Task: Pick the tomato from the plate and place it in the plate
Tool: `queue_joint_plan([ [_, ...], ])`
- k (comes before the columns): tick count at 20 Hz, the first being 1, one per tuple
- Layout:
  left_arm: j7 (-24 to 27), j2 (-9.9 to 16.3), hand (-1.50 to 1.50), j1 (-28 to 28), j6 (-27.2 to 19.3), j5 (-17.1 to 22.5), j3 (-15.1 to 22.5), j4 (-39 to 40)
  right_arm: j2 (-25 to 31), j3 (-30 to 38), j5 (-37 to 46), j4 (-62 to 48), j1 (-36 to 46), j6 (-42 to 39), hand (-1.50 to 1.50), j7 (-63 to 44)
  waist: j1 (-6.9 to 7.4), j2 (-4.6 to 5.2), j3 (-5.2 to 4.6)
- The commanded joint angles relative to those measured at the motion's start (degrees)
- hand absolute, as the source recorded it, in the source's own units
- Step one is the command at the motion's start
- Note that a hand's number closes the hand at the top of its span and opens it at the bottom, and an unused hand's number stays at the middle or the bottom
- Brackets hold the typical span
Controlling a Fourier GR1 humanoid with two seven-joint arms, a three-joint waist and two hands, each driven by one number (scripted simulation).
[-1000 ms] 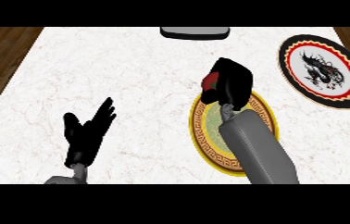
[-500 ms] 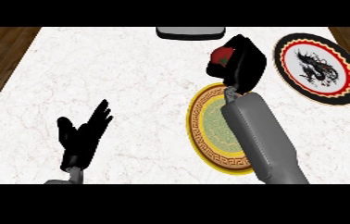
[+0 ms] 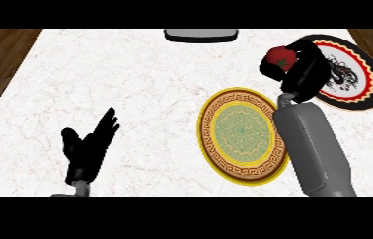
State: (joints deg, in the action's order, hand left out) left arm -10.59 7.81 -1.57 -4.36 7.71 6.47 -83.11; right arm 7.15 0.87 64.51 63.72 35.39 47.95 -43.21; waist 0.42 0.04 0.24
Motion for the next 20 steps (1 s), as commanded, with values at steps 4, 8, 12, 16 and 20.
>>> queue_joint_plan([
  [4,-1.23,0.13,0.00,1.05,1.18,0.73,-0.66,1.17,9.89,8.86,-7.36,-10.28,-0.09,10.52,1.50,10.30,0.37,0.44,-0.15],
  [8,-2.75,-0.06,0.00,3.53,1.47,0.26,-0.49,2.74,14.17,12.93,-18.23,-20.61,4.79,11.54,1.50,21.22,1.11,0.74,-0.09],
  [12,-0.79,-2.05,0.00,1.54,0.00,-1.31,1.24,1.62,17.97,16.76,-27.27,-25.60,3.74,11.60,1.50,32.96,1.80,0.99,0.03],
  [16,2.05,-2.21,0.00,1.06,0.94,-1.07,0.63,4.15,22.40,21.05,-34.56,-28.73,4.91,6.03,1.50,41.80,1.88,1.18,0.06],
  [20,-2.29,-0.90,0.00,4.00,0.80,-0.78,-0.17,2.64,25.26,23.31,-33.71,-39.87,9.49,1.80,1.50,36.09,2.89,1.44,-0.03],
])
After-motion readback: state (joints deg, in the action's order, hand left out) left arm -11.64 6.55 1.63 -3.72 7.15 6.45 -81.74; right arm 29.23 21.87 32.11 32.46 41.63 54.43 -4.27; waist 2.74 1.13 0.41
